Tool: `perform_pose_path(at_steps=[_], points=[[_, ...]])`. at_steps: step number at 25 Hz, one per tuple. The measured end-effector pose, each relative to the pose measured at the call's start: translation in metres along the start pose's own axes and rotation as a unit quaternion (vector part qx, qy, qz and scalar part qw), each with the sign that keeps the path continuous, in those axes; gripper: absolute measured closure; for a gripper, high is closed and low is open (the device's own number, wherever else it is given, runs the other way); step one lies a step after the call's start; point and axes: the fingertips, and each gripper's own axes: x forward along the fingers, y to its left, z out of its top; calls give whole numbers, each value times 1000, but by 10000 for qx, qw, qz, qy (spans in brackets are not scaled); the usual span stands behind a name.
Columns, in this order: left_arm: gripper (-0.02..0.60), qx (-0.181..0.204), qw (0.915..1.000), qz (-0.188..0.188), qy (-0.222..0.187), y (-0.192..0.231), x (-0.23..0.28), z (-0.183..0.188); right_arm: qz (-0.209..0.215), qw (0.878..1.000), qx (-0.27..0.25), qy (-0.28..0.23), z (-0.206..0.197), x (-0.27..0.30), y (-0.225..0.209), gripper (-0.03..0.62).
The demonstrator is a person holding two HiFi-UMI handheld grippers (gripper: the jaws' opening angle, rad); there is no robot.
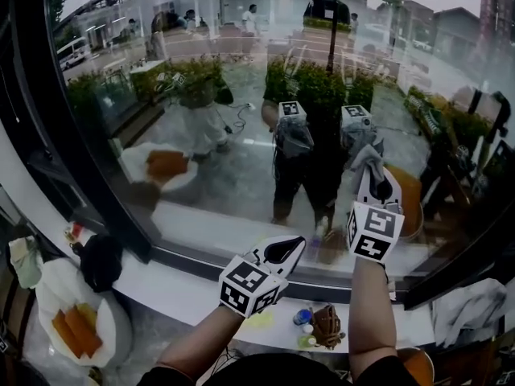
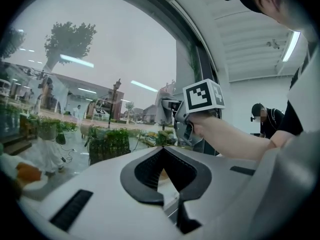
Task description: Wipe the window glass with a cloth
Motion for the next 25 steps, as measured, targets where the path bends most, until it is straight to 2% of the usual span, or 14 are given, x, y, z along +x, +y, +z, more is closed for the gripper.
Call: perform_pose_path(at_steps=[6,18,25], points=[[574,-124,9997,228,-38,50,-51,-6,429,9991,-37,-23,13,16,98,553],[574,-7,9954,953,68,141,-172,-31,1225,9924,120,43,32,41,280,553],[574,-82,9931,1170,54,173,-204,-38,1702,9854,35,47,38,47,364,553]])
